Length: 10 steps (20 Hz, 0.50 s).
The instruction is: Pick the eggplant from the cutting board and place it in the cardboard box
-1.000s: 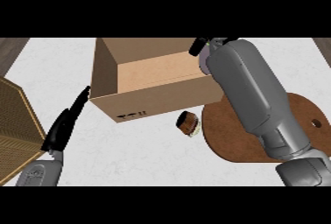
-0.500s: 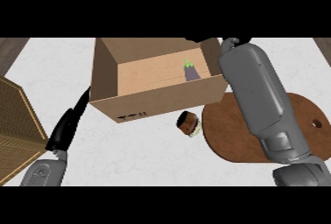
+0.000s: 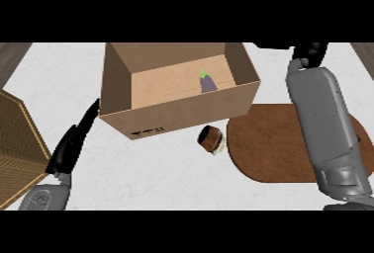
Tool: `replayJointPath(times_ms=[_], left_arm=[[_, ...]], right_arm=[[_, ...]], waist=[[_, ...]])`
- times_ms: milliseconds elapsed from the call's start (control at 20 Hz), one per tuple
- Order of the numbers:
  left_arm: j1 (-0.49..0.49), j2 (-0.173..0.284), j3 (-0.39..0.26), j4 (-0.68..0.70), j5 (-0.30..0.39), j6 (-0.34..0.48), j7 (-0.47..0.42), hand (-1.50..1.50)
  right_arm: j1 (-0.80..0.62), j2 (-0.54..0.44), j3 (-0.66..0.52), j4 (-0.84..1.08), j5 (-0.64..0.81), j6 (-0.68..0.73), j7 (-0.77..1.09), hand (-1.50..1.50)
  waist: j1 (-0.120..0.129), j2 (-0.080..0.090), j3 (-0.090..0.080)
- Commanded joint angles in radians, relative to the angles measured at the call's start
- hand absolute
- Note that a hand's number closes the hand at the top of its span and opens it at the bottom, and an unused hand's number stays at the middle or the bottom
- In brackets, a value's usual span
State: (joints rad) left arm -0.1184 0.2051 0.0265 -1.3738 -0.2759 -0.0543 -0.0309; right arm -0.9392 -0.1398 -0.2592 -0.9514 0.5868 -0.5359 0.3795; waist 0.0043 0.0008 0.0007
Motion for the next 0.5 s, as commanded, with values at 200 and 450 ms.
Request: replayJointPath(times_ms=[200, 450], left_arm=[[0.023, -0.007, 0.005, 0.048, -0.019, 0.01, -0.067, 0.0], [-0.01, 0.031, 0.053, 0.022, 0.025, -0.042, -0.014, 0.0]], right_arm=[[0.209, -0.041, -0.028, -0.2, -0.091, -0.022, -0.119, -1.5], [0.326, -0.104, -0.078, -0.266, -0.191, 0.025, -0.204, -1.5]], waist=[[-0.01, -0.003, -0.001], [-0.007, -0.002, -0.001]])
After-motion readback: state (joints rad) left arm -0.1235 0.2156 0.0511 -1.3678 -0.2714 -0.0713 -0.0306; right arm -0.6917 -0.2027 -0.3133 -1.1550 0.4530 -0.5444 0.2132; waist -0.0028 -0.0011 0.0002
